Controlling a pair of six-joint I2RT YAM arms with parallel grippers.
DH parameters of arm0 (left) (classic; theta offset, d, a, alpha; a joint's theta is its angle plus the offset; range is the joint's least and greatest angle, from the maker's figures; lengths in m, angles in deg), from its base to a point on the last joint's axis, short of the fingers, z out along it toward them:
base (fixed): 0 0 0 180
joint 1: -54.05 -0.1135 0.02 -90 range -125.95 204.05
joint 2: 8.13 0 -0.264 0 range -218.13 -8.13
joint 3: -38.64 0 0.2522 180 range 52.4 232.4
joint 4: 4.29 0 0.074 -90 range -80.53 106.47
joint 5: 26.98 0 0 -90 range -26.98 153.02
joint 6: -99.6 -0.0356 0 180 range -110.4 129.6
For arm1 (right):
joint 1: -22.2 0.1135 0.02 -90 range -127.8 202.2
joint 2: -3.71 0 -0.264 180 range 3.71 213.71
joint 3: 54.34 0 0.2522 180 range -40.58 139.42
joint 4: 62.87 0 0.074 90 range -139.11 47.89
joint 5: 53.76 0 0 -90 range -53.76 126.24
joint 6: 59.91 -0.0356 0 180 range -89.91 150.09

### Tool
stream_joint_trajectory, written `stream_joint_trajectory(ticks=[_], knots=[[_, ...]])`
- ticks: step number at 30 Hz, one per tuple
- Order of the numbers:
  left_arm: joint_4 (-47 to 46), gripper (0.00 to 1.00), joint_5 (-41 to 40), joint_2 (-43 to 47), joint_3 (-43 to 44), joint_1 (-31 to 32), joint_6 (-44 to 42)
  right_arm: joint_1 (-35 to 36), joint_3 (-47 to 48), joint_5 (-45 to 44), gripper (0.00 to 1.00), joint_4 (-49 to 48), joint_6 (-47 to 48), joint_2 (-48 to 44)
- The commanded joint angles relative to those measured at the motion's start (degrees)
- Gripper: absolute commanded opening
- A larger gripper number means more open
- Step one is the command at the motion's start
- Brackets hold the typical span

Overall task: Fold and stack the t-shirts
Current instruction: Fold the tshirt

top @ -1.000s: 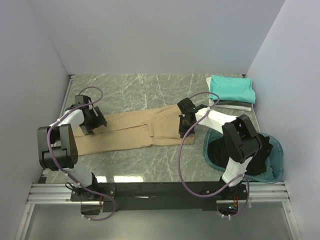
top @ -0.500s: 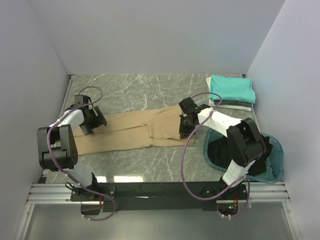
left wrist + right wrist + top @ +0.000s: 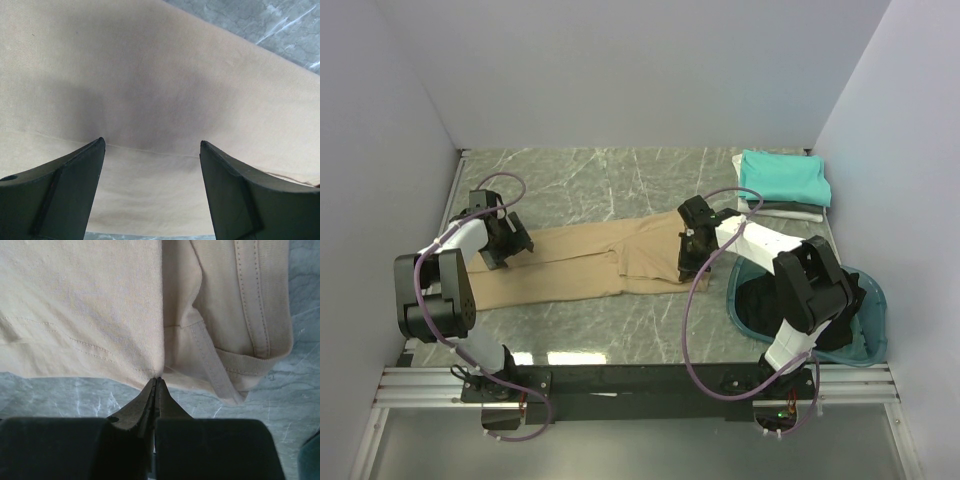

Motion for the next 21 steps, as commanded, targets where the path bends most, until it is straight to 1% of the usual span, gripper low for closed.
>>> stream_joint_trajectory(ticks=[1,5,14,21], knots=[[-0.5,0.82,0.3,0.2,0.7,0.1,-1.2,-0.3,0.0,1.1,0.00,2.1,-0.4,-2.2],[-0.5,0.82,0.2,-0.2,0.7,0.1,-1.2,-0.4,-0.2,1.5,0.00,2.5,-0.5,-1.9],[-0.1,0.82,-0.4,-0.7,1.2,0.1,-1.3,-0.7,0.9,2.0,0.00,4.7,0.2,2.0],[0.0,0.82,-0.9,-1.0,1.5,0.0,-1.3,-1.8,1.1,3.9,0.00,4.7,1.2,4.5]])
